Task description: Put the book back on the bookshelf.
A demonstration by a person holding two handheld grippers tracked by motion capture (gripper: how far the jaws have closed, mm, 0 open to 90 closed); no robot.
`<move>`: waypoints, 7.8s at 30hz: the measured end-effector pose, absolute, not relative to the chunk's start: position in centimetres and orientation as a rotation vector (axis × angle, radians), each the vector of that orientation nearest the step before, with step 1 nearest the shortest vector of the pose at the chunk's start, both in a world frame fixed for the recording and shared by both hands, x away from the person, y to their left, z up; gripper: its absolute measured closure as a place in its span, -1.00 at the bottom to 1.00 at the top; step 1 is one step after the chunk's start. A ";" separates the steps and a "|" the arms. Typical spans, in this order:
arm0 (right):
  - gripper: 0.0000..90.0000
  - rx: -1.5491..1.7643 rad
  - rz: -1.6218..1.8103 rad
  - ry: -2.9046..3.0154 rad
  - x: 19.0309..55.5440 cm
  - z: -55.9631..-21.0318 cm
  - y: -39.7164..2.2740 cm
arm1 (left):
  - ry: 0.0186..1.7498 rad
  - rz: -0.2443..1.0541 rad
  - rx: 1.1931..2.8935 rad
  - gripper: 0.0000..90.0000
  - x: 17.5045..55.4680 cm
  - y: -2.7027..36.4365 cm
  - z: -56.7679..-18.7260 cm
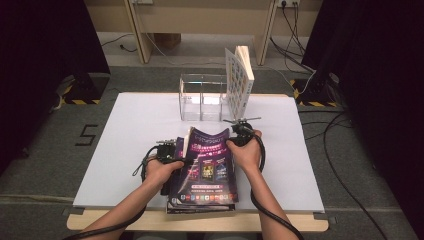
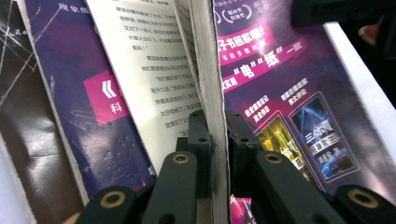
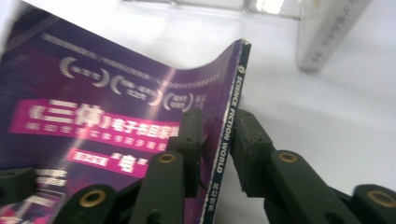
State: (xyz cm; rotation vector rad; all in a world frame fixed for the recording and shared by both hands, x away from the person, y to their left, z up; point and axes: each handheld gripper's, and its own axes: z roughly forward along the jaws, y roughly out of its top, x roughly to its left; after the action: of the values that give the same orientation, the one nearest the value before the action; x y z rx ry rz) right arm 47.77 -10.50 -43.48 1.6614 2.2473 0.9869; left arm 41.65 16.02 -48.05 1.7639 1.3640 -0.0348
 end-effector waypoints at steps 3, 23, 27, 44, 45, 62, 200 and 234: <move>0.66 1.687 0.992 2.261 48.0 -43.4 -10.7 | 1.360 -0.031 1.769 0.83 41.7 16.0 -48.0; 0.81 1.793 1.113 2.308 49.4 -44.1 -11.2 | 1.361 -0.039 1.743 0.80 41.6 16.3 -48.2; 0.83 1.796 1.168 2.284 49.0 -43.2 -11.1 | 1.340 -0.026 1.733 0.72 41.3 16.7 -47.8; 0.88 1.730 1.256 2.169 47.5 -40.1 -12.2 | 1.295 0.116 1.746 0.37 38.7 18.9 -47.0; 0.88 1.728 1.260 2.167 47.4 -40.0 -12.3 | 1.292 0.116 1.741 0.37 38.5 19.0 -47.0; 0.88 1.687 1.274 2.106 46.8 -38.6 -12.7 | 1.317 0.186 1.694 0.34 36.0 21.8 -47.9; 0.88 1.378 1.460 1.637 55.9 -26.0 -6.5 | 1.373 0.225 1.605 0.32 35.0 25.0 -48.4; 0.84 1.222 1.401 1.661 52.4 -29.8 -6.2 | 1.376 0.231 1.600 0.34 34.9 25.2 -48.6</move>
State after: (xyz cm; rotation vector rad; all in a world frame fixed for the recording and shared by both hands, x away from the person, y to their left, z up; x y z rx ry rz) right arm 52.36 -6.23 -29.83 1.2215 1.6608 1.4006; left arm 34.95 25.17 -48.62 1.5998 1.3758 0.2310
